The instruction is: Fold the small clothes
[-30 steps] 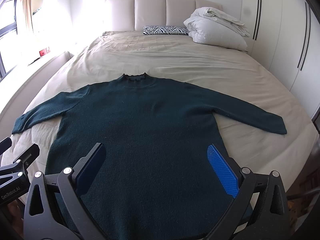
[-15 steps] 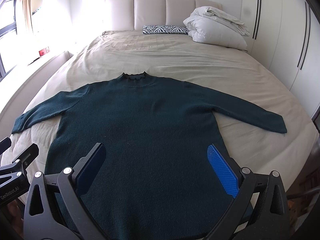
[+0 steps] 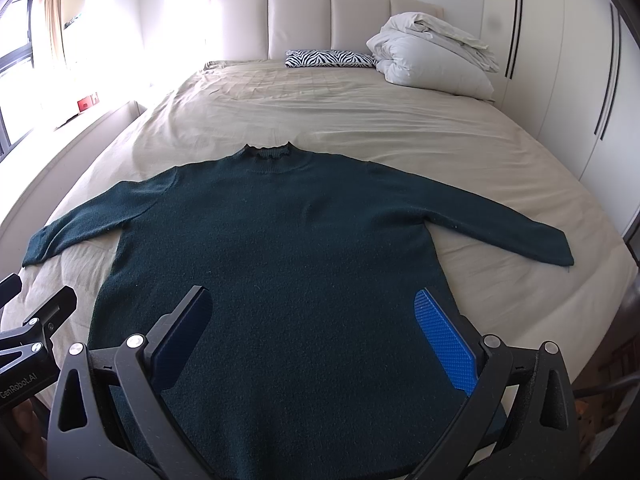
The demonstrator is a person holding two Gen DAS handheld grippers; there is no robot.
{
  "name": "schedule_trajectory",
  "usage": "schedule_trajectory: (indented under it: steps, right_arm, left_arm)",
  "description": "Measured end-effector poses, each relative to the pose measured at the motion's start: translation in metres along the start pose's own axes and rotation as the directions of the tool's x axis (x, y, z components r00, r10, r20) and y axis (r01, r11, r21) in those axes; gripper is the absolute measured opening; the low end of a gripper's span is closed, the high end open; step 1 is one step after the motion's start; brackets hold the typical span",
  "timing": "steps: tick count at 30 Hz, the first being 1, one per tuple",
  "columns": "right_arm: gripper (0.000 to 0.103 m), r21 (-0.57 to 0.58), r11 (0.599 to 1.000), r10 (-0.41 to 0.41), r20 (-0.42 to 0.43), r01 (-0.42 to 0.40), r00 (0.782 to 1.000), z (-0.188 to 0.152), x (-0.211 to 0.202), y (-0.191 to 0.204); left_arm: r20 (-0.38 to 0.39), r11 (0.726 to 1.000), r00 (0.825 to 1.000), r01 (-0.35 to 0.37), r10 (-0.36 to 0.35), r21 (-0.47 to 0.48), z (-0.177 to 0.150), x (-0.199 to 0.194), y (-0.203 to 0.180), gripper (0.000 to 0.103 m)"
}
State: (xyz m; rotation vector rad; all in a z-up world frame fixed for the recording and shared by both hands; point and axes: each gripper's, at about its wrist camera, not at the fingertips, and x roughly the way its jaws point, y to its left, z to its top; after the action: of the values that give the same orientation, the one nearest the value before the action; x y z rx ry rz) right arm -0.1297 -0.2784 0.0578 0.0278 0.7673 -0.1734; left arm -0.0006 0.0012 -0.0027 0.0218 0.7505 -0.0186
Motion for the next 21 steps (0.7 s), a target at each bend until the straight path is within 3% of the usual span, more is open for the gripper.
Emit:
schedule_trajectory:
  steps: [21]
  right_arm:
    - [0.103, -0.002, 1.0, 0.0, -0.004, 0.0, 1.0, -0.0042, 0.0015, 0.0003]
  left_arm:
    - [-0.002, 1.0, 1.0, 0.001, -0.001, -0.001, -0.0003, -0.0001, 0.0003, 0.103]
